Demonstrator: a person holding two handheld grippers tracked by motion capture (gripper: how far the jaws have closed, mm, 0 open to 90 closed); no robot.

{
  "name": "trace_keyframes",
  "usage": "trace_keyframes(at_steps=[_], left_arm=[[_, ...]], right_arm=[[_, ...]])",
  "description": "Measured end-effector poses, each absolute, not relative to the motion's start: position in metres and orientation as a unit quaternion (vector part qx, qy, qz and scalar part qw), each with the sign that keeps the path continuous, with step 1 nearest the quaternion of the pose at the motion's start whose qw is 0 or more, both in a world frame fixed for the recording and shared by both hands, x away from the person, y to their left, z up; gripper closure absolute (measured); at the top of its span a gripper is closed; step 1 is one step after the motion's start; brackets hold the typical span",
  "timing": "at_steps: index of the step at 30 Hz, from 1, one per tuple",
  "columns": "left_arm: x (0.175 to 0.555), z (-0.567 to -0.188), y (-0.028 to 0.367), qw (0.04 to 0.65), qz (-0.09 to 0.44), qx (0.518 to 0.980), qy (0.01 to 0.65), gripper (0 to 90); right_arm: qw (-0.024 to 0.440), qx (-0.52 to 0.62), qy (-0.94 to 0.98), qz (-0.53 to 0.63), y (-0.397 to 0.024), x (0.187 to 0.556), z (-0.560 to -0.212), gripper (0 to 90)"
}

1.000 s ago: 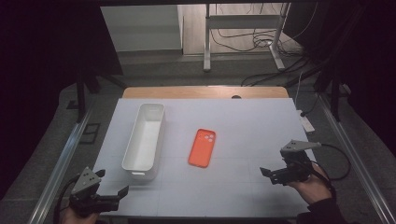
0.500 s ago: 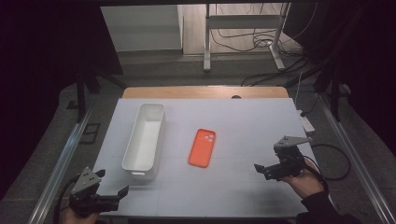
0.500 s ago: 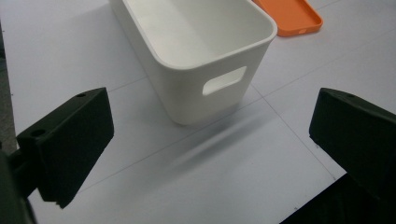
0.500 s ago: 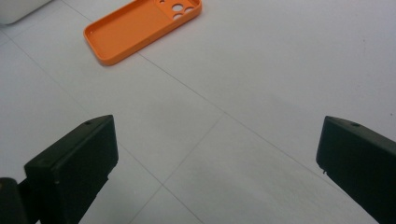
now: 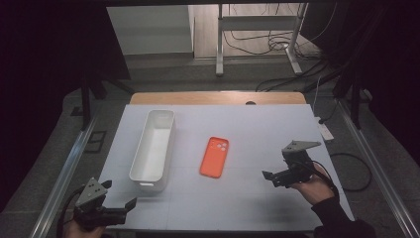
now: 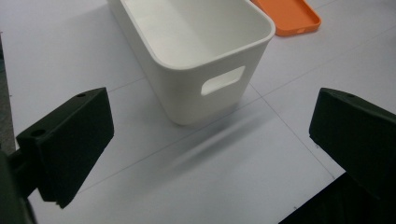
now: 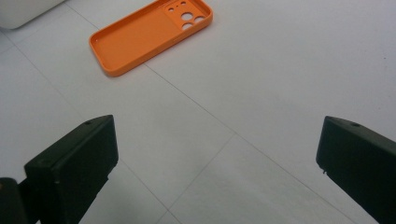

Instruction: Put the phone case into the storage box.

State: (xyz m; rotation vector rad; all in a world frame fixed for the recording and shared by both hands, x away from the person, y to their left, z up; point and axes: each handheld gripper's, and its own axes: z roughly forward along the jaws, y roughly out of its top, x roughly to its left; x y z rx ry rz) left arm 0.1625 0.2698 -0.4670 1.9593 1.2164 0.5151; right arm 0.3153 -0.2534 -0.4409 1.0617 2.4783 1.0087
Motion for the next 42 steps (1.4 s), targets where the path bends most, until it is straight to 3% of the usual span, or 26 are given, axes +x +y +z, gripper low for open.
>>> trace_keyframes(at_steps=[42], left_arm=[[0.162,-0.467,0.271,0.383,0.199,0.766,0.477,0.5]], right_arm=[[0.108,0.332,0.877,0.331,-0.199,0.351,-0.446,0.0]])
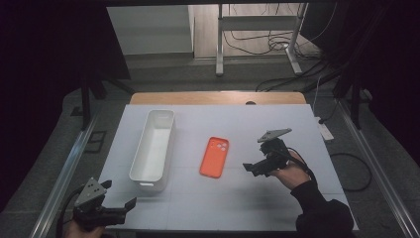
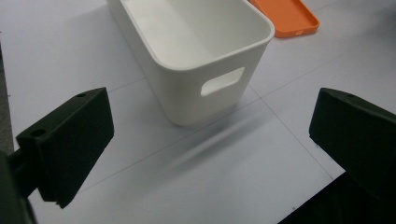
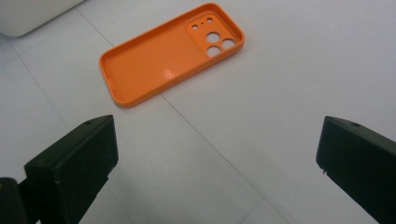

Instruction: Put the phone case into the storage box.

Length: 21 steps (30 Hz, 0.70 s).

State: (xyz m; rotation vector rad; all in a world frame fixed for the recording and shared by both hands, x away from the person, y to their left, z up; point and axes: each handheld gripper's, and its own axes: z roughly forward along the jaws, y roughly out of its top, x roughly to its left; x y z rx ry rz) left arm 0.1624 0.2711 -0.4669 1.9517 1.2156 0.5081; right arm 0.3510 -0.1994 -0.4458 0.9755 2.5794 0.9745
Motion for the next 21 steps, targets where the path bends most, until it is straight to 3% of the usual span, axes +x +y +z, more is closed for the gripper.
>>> trace_keyframes(at_steps=[21], left_arm=[[0.163,-0.467,0.271,0.385,0.198,0.766,0.476,0.5]], right_arm=[[0.105,0.322,0.888,0.312,-0.169,0.368,-0.455,0.0]])
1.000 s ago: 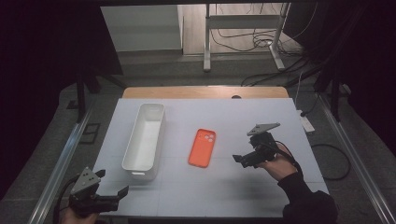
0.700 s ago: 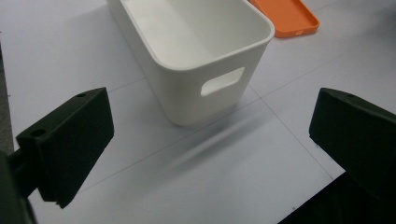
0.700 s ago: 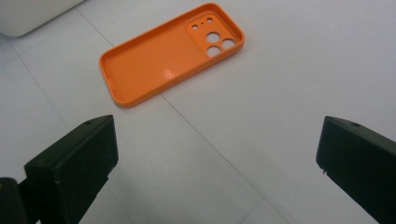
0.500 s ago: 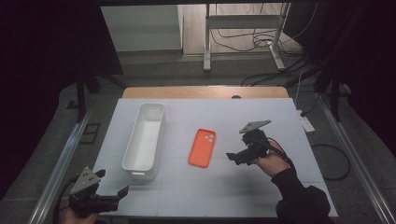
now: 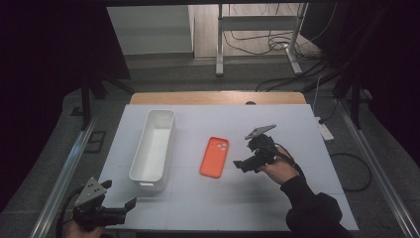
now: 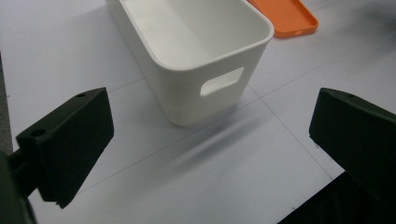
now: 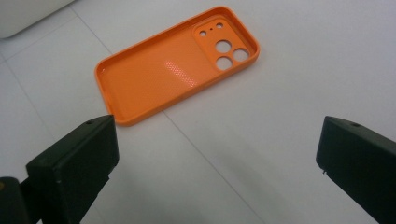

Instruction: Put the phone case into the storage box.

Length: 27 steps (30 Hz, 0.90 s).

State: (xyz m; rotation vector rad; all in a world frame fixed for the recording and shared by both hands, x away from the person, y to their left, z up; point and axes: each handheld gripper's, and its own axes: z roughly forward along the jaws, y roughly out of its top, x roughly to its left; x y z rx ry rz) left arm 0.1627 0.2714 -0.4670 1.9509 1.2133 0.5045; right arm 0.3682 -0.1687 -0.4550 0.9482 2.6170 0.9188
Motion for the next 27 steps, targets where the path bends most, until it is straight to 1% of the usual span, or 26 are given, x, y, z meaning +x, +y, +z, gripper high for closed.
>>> trace_keyframes(at_steps=[5,27], left_arm=[[0.163,-0.467,0.272,0.385,0.198,0.766,0.476,0.5],[0.163,-0.467,0.272,0.387,0.195,0.766,0.475,0.5]], right_arm=[[0.108,0.324,0.888,0.308,-0.162,0.374,-0.457,0.0],[0.096,0.307,0.897,0.305,-0.131,0.388,-0.465,0.0]])
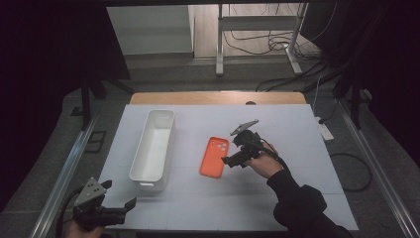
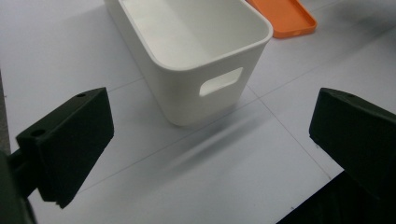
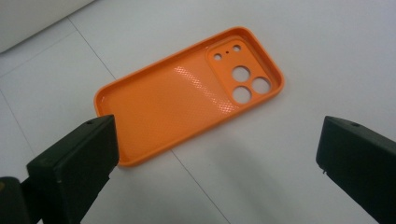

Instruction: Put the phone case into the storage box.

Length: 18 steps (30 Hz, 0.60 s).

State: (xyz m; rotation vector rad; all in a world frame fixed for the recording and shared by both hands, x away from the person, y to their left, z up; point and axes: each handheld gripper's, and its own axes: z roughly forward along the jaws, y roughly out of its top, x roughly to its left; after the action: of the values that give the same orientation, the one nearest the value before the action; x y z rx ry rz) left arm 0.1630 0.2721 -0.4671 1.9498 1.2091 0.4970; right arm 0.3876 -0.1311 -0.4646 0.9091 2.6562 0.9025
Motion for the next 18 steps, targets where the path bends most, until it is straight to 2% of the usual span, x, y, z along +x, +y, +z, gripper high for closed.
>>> trace_keyframes(at_steps=[18], left_arm=[[0.163,-0.467,0.272,0.386,0.194,0.766,0.476,0.5]], right_arm=[[0.1,0.305,0.899,0.297,-0.102,0.394,-0.47,0.0]])
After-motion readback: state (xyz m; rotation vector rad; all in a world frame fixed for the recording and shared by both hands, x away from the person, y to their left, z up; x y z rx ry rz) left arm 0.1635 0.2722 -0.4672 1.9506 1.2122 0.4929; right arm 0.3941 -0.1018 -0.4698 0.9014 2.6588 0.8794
